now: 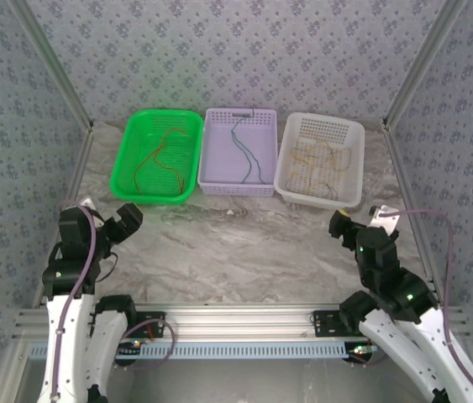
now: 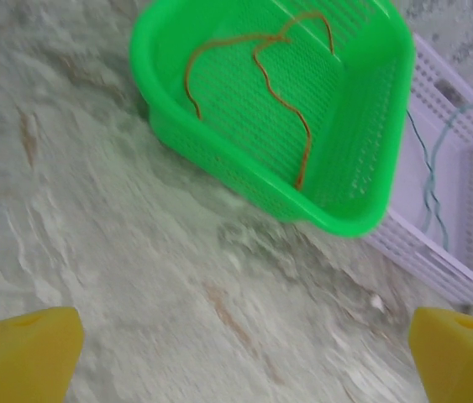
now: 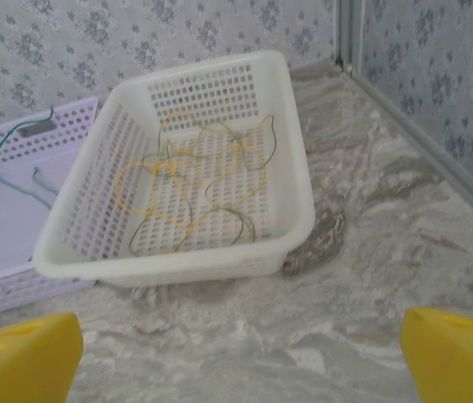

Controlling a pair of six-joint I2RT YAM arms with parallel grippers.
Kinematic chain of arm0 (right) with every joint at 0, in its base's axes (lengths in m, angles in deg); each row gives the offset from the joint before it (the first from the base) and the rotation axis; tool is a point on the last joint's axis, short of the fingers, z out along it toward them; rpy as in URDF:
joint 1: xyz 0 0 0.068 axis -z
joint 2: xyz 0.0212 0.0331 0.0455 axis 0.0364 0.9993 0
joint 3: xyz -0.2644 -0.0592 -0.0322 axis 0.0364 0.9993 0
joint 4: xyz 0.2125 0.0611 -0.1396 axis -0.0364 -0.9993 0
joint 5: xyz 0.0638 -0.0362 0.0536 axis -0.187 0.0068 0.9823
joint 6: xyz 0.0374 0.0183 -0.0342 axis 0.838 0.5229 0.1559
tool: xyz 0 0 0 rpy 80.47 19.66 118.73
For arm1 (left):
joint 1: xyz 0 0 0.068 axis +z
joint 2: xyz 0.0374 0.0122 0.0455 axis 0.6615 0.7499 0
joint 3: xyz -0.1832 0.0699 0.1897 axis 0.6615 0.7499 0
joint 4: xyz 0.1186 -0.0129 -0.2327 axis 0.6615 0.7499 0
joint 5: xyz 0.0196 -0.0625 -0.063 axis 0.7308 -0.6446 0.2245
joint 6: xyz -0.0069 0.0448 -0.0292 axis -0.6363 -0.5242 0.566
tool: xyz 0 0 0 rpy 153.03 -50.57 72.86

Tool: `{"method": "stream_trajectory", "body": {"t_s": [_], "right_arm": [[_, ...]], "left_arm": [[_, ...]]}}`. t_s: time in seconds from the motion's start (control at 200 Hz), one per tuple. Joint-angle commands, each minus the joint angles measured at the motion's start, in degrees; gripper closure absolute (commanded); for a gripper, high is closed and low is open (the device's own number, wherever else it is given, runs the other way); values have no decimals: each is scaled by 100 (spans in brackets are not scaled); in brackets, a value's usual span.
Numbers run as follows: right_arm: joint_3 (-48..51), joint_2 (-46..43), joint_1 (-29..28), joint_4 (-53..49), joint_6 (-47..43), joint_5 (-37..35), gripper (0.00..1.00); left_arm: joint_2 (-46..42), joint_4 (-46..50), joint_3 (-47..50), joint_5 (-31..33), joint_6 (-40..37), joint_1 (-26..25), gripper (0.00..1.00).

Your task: Untangle the cables

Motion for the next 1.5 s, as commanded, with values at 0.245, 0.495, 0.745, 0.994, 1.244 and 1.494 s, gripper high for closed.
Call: {"method": "stream_trajectory", "body": {"t_s": [0.245, 0.495, 0.745, 0.994, 1.244, 1.494], "right_arm": [[1950, 2198, 2083, 4888, -2052, 986, 1], [2138, 4402, 2861, 7237, -2224, 2126, 1], [1741, 6014, 3447, 8391, -2268, 3212, 1], [1593, 6518, 3516, 8553, -2348, 3587, 1], [1184, 6596, 3289, 7924, -2471, 3171, 1], [1184, 6605, 3271, 7947, -2480, 3135, 1]], "left_arm": [[664, -5156, 2722, 1617, -1665, -45, 1], [3050, -7605, 2687, 2179, -2381, -324, 1], [4713, -8811, 2330, 2176, -2690, -289, 1], [5782, -10413, 2556, 1755, -2784, -187, 1], [5635, -9097, 2006, 1596, -2801, -202, 1], [5661, -9154, 2019, 1599, -2813, -200, 1]]}}
